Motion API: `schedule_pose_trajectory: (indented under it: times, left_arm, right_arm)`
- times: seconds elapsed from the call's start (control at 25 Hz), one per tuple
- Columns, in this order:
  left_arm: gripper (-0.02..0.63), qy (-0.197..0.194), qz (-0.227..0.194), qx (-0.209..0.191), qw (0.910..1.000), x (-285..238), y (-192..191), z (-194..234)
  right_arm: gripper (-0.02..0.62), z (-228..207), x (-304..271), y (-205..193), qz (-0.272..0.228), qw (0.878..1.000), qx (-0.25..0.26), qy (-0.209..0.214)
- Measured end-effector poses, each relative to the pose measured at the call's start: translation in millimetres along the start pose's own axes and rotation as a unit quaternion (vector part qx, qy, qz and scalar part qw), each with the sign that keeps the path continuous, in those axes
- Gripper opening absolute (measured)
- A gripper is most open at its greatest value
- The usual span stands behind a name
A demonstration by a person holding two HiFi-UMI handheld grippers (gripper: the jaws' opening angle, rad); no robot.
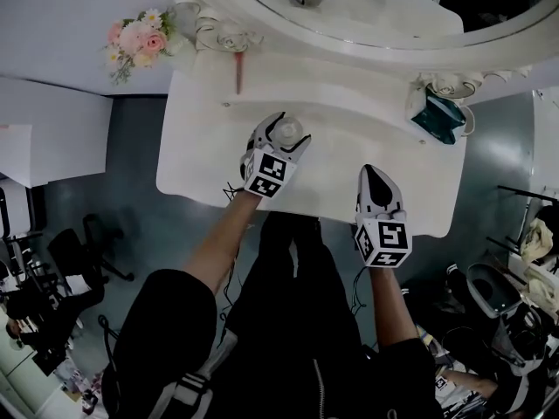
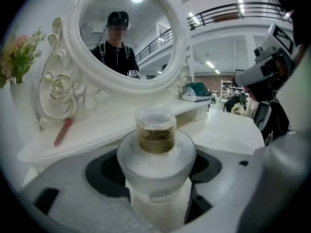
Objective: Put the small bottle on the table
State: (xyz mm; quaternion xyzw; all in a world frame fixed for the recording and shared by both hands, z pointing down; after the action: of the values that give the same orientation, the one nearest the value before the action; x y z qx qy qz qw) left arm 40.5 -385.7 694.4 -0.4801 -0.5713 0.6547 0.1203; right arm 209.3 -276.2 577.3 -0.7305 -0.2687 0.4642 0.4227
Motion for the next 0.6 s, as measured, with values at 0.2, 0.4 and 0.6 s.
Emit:
schedule_pose_trajectory:
  times: [0.2,0.4,0.6]
  left_arm:
    - [0.339,0.001,0.003,0.001,1.0000,-9,-10,1]
    - [0.339,0.002,0.005,0.007,1.0000,-18,-14,3]
    - [0.339,0.001,0.034,0.009,0.9994,-21,-29,2]
  right_arm:
    - [0.002,-1,-2,-3,0.004,1.000,-0.004,-0.001]
    - [0.002,-5,-2,-3,0.006,1.000,-0.004,-0.005]
    - [0.002,-4,0,-6,0.009,1.000,-0.011,-0.007]
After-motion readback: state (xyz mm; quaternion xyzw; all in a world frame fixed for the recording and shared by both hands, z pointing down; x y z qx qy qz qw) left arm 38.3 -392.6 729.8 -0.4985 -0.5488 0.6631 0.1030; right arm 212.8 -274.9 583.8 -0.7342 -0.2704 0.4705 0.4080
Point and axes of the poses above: the fingertips, and each gripper's own axes: x backward along the fingers, z to its left, y out of its top, the point moved 4 cm from there along x, backward along the fingers, and after that the axes turned 10 degrees about y, right-handed, at the moved point
